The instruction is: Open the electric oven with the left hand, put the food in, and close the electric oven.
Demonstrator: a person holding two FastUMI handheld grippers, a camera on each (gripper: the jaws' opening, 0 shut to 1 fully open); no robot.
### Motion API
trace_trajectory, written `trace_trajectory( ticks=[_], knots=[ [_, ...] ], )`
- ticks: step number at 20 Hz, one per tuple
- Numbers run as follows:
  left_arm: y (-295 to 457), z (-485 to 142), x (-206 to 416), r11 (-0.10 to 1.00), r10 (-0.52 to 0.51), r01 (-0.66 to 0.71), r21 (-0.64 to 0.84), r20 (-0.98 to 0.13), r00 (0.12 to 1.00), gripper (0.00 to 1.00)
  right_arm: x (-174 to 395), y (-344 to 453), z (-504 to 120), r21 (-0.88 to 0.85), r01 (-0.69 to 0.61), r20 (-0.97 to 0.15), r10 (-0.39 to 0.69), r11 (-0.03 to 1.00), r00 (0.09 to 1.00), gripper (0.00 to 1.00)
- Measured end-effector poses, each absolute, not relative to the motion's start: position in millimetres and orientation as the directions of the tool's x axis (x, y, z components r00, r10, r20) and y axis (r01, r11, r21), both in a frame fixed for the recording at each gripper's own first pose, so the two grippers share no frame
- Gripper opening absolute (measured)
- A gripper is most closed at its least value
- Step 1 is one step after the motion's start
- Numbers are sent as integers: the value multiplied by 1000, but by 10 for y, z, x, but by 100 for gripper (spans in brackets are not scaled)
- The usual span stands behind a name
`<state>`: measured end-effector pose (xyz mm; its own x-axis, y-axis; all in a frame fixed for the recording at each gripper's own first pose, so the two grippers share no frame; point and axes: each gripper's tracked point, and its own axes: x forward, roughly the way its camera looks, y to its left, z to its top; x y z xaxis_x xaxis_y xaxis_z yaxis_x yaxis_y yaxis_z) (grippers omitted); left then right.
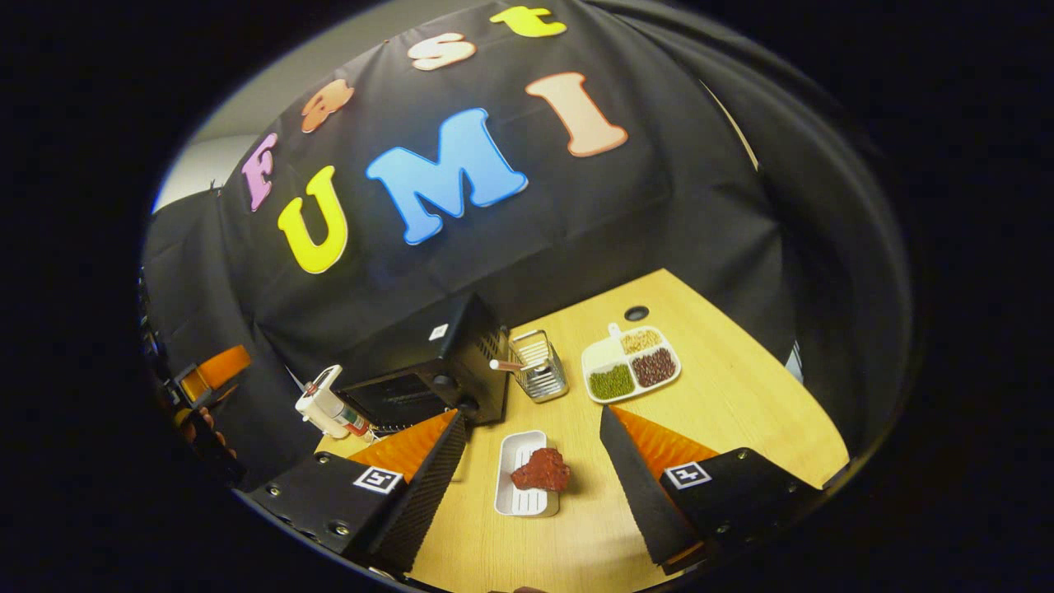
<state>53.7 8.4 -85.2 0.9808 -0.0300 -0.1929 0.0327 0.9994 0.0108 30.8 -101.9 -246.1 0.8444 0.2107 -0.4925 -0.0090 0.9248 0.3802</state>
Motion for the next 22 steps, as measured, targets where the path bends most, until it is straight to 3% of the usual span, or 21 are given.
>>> trace_trajectory(
  ticks=[5, 13, 14, 17, 18, 19, 20, 21, 22],
  knots=[
    [-38, -784, 294, 999, -19, 24, 24, -206, 978, 98, 392, -1114, -3019, 448, -22, -561, 300, 894, 771, 95],
    [115, -791, -32, 996, 81, -86, -10, -259, 962, 98, 429, -781, -3771, 516, -38, -664, 427, 856, 614, 95],
    [169, -802, -66, 995, 97, -104, -11, -268, 958, 98, 448, -749, -3805, 524, -38, -668, 438, 851, 602, 84],
    [320, -862, -197, 986, 156, -168, -16, -294, 943, 94, 489, -710, -3889, 539, -25, -678, 452, 842, 579, 84],
    [382, -868, -246, 982, 180, -191, -9, -301, 937, 89, 502, -684, -3917, 549, -17, -683, 460, 836, 568, 78],
    [420, -854, -277, 978, 196, -207, -5, -301, 933, 97, 506, -607, -3987, 565, -14, -684, 478, 825, 551, 78],
    [431, -824, -312, 976, 205, -216, -7, -296, 933, 98, 484, -612, -3919, 583, -13, -671, 489, 813, 557, 79],
    [451, -788, -333, 975, 209, -221, -7, -292, 933, 98, 488, -635, -3863, 565, 8, -682, 461, 825, 567, 44],
    [463, -776, -353, 975, 213, -224, -5, -290, 933, 89, 514, -625, -3923, 576, -5, -668, 475, 817, 573, 38]
  ],
)
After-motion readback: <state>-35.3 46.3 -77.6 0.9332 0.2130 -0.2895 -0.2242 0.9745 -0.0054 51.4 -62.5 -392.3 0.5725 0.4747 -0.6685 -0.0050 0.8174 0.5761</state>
